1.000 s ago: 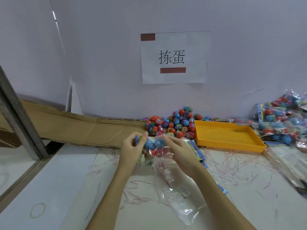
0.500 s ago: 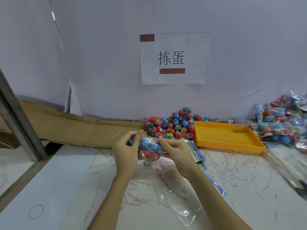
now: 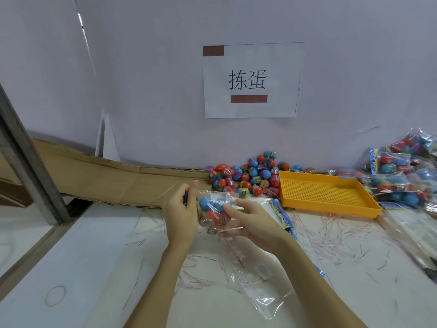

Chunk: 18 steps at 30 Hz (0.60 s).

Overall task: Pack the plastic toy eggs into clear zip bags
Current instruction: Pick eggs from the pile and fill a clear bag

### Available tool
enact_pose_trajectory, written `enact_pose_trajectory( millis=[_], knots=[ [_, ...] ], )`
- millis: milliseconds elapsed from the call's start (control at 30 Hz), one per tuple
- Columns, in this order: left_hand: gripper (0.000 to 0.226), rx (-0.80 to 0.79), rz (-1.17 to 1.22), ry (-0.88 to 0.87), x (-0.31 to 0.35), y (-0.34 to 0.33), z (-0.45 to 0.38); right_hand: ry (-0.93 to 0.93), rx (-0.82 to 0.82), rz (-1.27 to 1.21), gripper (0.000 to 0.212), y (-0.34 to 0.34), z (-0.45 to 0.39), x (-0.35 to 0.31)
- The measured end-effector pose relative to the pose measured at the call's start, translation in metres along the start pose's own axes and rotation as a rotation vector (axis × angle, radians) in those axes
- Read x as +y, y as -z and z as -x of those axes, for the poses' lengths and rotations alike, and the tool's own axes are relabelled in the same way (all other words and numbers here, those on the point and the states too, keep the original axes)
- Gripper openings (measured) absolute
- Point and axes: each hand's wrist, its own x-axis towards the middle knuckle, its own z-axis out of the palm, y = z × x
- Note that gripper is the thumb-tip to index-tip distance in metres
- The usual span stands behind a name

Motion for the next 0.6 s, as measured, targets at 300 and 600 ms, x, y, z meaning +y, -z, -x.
enact_pose_trajectory(
  millis=[300, 600],
  knots=[
    [0.041, 0.039, -0.18, 0.076, -0.007, 0.005, -0.005, 0.104, 0.133, 0.213, 0.027, 0.008, 0.0, -0.001],
    [0.025, -0.617, 0.241, 0.316, 0.012, 0.009, -0.004, 0.079, 0.13, 0.376, 0.069, 0.008, 0.003, -0.003]
  ],
)
